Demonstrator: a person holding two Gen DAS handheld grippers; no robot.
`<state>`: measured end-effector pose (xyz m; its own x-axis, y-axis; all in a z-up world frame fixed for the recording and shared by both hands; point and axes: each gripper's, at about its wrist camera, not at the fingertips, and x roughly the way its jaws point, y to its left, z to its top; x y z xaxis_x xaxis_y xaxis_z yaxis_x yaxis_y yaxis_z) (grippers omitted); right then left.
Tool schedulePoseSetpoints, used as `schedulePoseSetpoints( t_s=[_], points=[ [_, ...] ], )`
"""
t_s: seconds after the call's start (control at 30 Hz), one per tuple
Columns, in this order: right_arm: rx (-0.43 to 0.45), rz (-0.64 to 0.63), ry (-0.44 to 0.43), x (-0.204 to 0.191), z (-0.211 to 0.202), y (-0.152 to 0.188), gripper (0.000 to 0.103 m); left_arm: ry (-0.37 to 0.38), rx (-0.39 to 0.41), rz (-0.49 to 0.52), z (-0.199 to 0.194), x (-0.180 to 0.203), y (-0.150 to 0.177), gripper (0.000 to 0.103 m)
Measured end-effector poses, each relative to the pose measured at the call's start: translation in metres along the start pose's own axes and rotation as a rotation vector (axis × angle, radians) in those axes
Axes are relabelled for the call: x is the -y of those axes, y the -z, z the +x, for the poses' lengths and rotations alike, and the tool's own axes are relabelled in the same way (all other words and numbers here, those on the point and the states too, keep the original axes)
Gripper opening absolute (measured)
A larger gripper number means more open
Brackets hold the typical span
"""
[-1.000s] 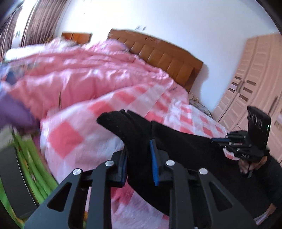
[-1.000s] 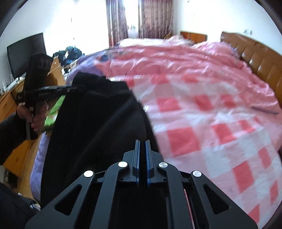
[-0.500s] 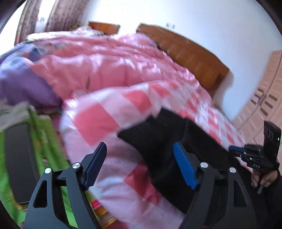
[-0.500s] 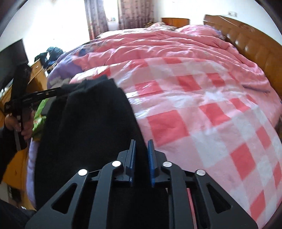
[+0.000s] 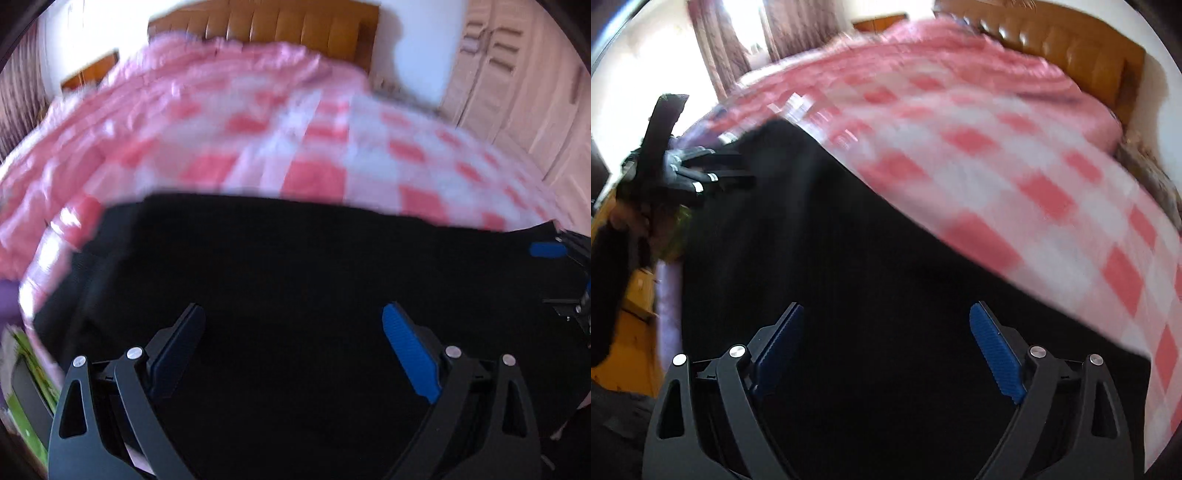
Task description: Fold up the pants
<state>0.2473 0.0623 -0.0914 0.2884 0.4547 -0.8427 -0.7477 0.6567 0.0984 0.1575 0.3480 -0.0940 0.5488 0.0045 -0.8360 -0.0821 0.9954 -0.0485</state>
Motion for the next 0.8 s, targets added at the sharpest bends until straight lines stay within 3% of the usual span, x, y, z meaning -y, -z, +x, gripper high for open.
schedulePoseSetpoints(
  t_s=[0.03, 0.1, 0.17, 0.23, 0.27, 0.33, 0.37, 0.43, 0.5, 0.57, 0.6, 0.63, 0.73, 0.77, 0.8],
  points=[
    [0.036, 0.006, -0.028, 0.008, -0.004, 0.002, 0.079, -0.012, -0.004, -0.005, 0.006, -0.002, 0.001, 0.101],
    [0.054, 0.096, -0.081, 0.029, -0.008, 0.004, 0.057, 0.001, 0.012, -0.022, 0.009, -0.005, 0.000, 0.102],
    [0.069, 0.132, -0.084, 0.041, -0.009, 0.008, 0.048, -0.018, 0.016, -0.019, 0.008, -0.004, 0.000, 0.102],
    [0.088, 0.143, -0.083, 0.041, -0.010, 0.012, 0.048, -0.023, 0.019, -0.032, 0.007, -0.003, -0.001, 0.102],
    [0.092, 0.150, -0.051, 0.039, -0.013, 0.015, 0.051, -0.030, 0.021, -0.036, 0.007, -0.003, -0.001, 0.102],
    [0.088, 0.155, 0.054, 0.033, -0.025, 0.019, 0.078, -0.043, 0.023, -0.036, 0.008, 0.002, -0.002, 0.102],
    [0.113, 0.152, 0.137, 0.030, -0.038, 0.026, 0.097, -0.048, 0.026, -0.039, 0.007, 0.002, -0.001, 0.102],
    [0.138, 0.144, 0.200, 0.030, -0.057, 0.040, 0.098, -0.051, 0.032, -0.051, 0.009, 0.001, -0.005, 0.102],
    [0.071, 0.195, 0.264, 0.049, -0.063, 0.066, 0.098, -0.070, 0.026, -0.069, 0.009, 0.002, -0.007, 0.102],
    [0.013, 0.233, 0.320, 0.069, -0.065, 0.096, 0.097, -0.167, 0.017, -0.084, 0.002, 0.012, -0.010, 0.100],
    [0.013, 0.243, 0.336, 0.073, -0.071, 0.107, 0.097, -0.274, 0.039, -0.070, -0.009, 0.028, -0.012, 0.099],
    [0.034, 0.269, 0.345, 0.077, -0.085, 0.121, 0.097, -0.296, 0.068, -0.043, -0.017, 0.041, -0.012, 0.099],
    [0.093, 0.342, 0.384, 0.079, -0.125, 0.151, 0.098, -0.189, 0.187, 0.076, -0.058, 0.111, -0.004, 0.101],
    [0.108, 0.359, 0.406, 0.079, -0.136, 0.162, 0.098, -0.128, 0.198, 0.107, -0.064, 0.131, 0.000, 0.101],
    [0.122, 0.378, 0.421, 0.081, -0.151, 0.177, 0.098, -0.017, 0.195, 0.165, -0.070, 0.161, 0.007, 0.101]
  ],
)
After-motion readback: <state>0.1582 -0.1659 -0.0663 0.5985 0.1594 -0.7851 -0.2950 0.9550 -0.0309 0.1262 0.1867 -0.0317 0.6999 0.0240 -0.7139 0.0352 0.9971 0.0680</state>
